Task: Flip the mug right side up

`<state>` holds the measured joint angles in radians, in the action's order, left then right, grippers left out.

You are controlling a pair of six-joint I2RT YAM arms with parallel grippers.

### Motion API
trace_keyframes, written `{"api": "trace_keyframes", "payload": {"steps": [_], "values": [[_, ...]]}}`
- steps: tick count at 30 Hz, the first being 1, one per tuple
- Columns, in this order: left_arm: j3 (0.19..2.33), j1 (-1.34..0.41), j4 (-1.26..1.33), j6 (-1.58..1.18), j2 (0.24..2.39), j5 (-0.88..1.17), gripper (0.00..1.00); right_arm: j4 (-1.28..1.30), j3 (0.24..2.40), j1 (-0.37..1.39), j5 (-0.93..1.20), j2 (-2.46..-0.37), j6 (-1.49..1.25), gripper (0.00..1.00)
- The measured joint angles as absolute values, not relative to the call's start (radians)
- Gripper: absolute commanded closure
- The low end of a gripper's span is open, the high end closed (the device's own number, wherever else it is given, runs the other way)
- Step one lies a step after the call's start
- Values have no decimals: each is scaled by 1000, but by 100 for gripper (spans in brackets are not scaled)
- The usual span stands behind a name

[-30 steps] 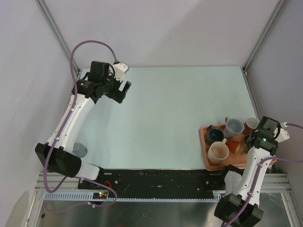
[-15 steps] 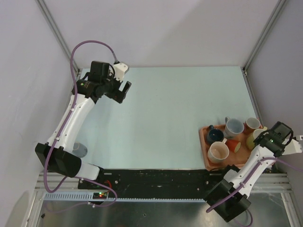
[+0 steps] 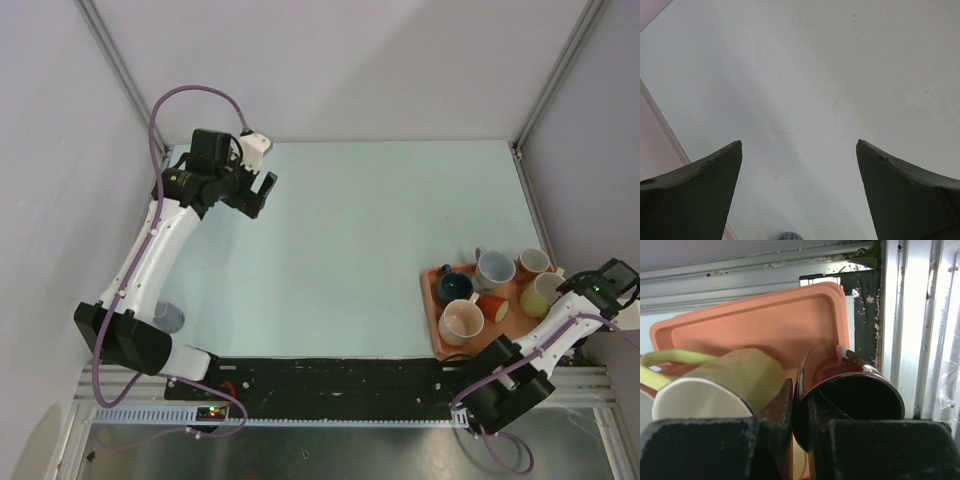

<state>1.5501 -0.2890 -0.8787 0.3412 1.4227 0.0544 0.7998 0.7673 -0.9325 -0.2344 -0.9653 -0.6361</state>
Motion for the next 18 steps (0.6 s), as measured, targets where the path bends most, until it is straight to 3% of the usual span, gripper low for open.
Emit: {"api": "trace_keyframes", "payload": {"steps": [11, 16, 18], "values": [[1550, -289, -881, 342, 1423, 45, 2, 688, 773, -956, -173, -1105, -599, 100], [1550, -289, -883, 342, 1423, 42, 2, 670, 773, -939, -173, -1131, -582, 70], [1550, -289, -883, 342, 1423, 37, 2, 668, 776, -929, -179, -1131, -572, 65]]}}
